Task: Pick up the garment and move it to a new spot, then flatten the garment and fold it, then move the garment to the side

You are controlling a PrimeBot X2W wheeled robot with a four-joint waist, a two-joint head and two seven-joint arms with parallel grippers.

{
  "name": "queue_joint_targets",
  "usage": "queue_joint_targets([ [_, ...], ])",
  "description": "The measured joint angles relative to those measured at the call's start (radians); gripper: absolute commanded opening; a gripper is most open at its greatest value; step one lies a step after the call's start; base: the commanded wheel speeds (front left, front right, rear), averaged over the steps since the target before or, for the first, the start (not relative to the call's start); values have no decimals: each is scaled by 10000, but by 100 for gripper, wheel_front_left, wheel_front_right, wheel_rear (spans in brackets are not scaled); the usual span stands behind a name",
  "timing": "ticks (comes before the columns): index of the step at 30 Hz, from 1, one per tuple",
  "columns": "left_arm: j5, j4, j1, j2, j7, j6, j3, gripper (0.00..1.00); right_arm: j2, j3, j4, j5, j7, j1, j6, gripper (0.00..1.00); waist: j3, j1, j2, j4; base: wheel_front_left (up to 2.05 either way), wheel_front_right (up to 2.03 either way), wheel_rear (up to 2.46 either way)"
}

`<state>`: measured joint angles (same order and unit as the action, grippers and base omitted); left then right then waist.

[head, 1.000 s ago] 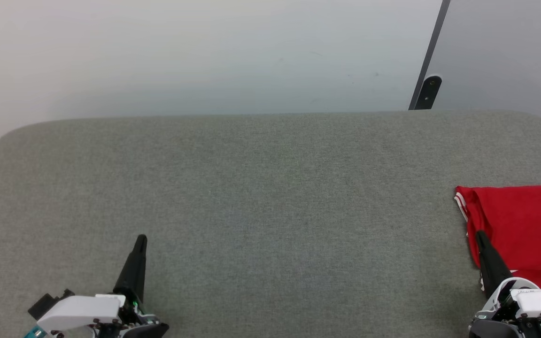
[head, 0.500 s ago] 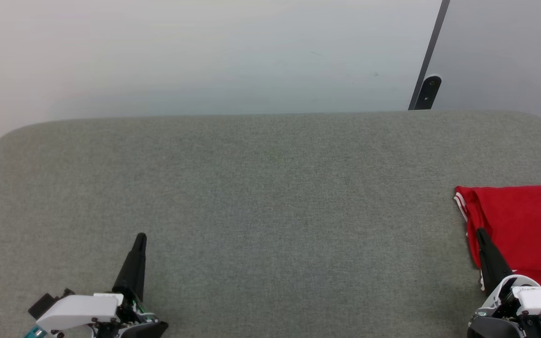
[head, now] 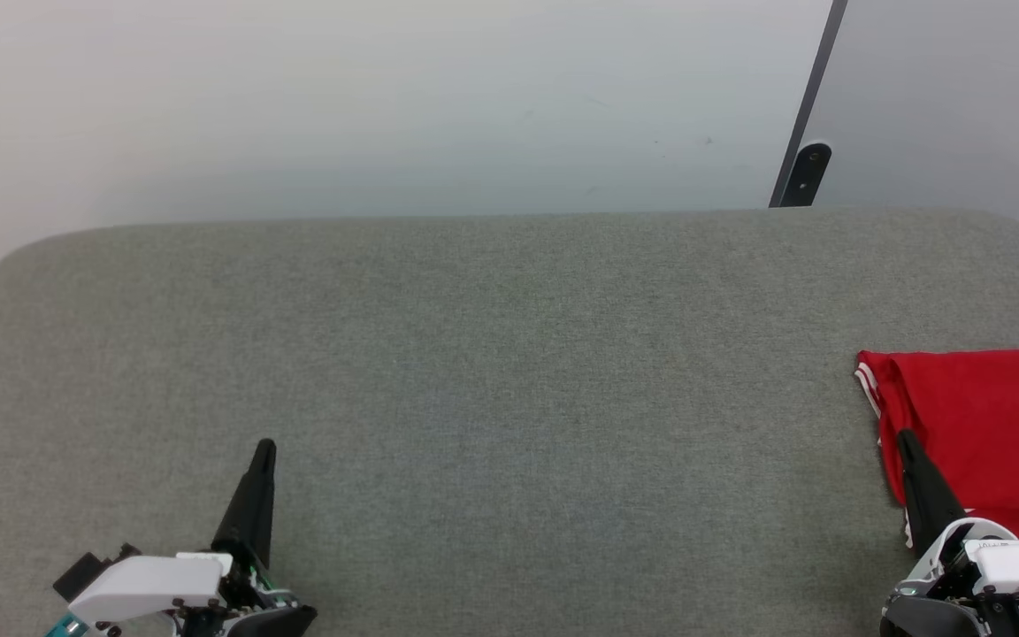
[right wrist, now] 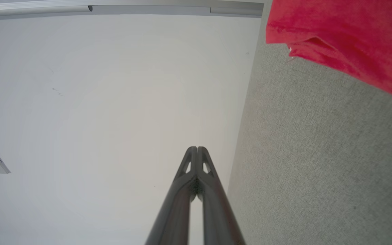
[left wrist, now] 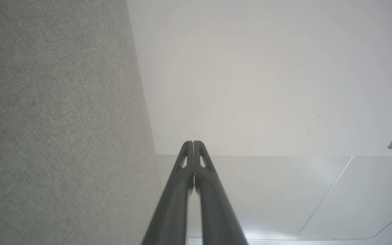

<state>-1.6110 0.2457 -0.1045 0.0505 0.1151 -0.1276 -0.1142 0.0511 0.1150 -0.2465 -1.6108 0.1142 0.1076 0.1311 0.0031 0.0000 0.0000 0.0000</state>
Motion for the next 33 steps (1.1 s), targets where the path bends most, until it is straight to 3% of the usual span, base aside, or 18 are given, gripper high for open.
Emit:
queue_joint_targets([
  [33, 0, 0, -2, 0, 0, 0, 0, 0, -4, 0, 0, 0, 0, 0, 0, 0, 0, 0, 0, 0, 0, 0, 0],
])
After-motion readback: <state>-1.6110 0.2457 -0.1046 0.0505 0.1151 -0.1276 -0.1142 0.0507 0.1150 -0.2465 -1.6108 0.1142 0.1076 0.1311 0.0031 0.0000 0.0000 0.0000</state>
